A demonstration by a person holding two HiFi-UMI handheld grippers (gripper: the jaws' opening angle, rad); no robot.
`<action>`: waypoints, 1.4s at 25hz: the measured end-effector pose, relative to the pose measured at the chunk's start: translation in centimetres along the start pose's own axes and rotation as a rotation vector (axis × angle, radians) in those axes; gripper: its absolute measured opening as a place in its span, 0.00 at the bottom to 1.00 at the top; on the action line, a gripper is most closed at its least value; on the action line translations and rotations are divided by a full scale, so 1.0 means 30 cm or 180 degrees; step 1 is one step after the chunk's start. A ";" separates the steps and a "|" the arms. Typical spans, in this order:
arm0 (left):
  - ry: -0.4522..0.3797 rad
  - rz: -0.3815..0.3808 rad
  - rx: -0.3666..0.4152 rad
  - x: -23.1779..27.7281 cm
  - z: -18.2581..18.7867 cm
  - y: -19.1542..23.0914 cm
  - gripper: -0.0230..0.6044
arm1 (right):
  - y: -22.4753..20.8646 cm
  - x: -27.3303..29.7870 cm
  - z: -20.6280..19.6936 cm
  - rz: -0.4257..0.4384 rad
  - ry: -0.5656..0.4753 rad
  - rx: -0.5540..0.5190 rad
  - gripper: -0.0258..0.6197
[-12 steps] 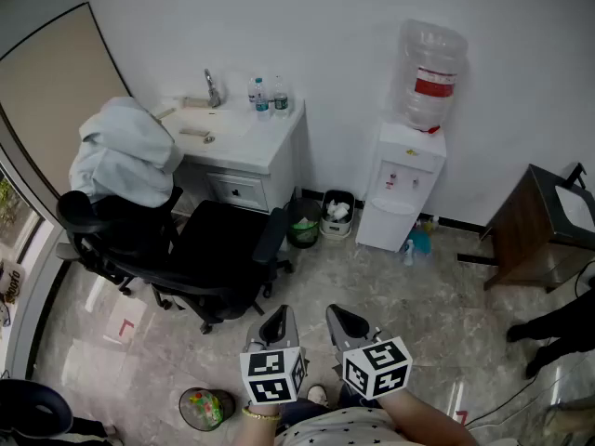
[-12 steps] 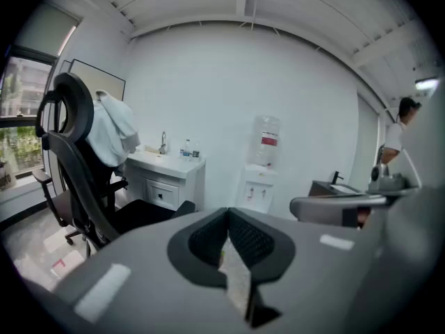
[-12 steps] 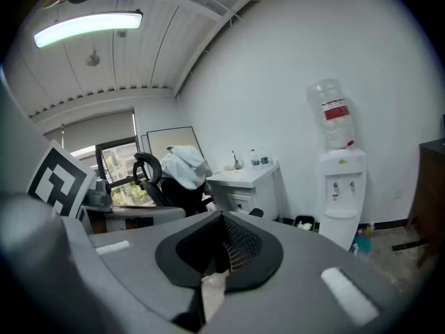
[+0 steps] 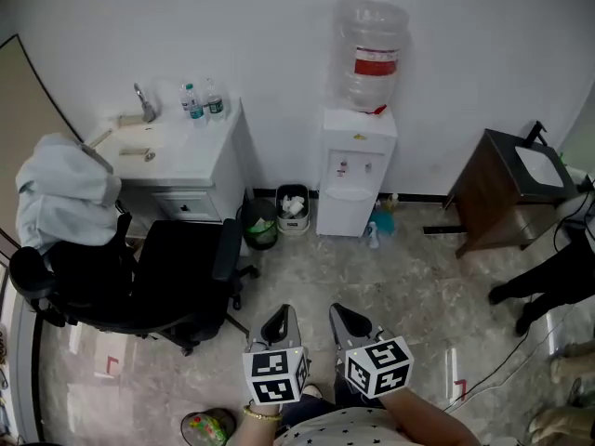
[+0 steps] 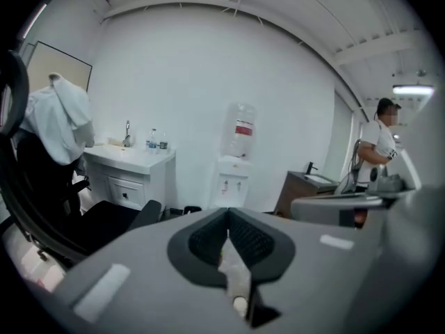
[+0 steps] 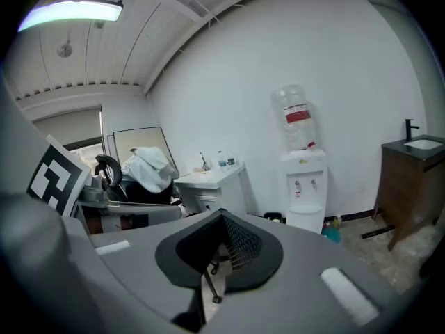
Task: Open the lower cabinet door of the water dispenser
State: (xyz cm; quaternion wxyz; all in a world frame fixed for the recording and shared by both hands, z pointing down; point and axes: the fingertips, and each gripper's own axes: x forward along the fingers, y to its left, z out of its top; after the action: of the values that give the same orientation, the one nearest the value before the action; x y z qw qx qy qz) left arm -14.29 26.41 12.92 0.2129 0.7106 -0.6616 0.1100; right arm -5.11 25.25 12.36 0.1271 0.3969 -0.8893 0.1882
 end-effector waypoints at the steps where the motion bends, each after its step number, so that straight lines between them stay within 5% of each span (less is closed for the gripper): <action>1: 0.0013 -0.0046 0.0013 0.030 0.008 -0.015 0.05 | -0.035 0.002 0.004 -0.0059 0.0000 0.0021 0.04; 10: 0.0094 -0.0238 0.0182 0.400 0.097 -0.158 0.05 | -0.429 0.115 0.074 -0.0402 -0.0072 0.0236 0.04; 15: 0.0037 -0.0353 0.0047 0.707 0.199 -0.243 0.05 | -0.698 0.279 0.200 -0.0385 -0.0112 0.0238 0.04; 24: 0.0273 -0.0206 -0.0040 1.207 0.315 -0.348 0.05 | -1.109 0.547 0.347 -0.0352 0.0071 0.0224 0.04; 30: 0.0480 -0.0156 0.0016 1.441 0.232 -0.321 0.05 | -1.283 0.727 0.281 -0.0380 0.0177 0.0359 0.04; 35: 0.0627 -0.0139 -0.0075 1.657 -0.002 -0.254 0.05 | -1.433 0.921 0.054 -0.0471 0.0182 0.0415 0.04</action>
State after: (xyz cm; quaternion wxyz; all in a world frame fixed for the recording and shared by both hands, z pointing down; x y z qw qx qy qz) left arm -1.77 -17.72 33.56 0.2875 0.7080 -0.6230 0.1669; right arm 9.13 -20.04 31.33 0.1398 0.4634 -0.8394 0.2470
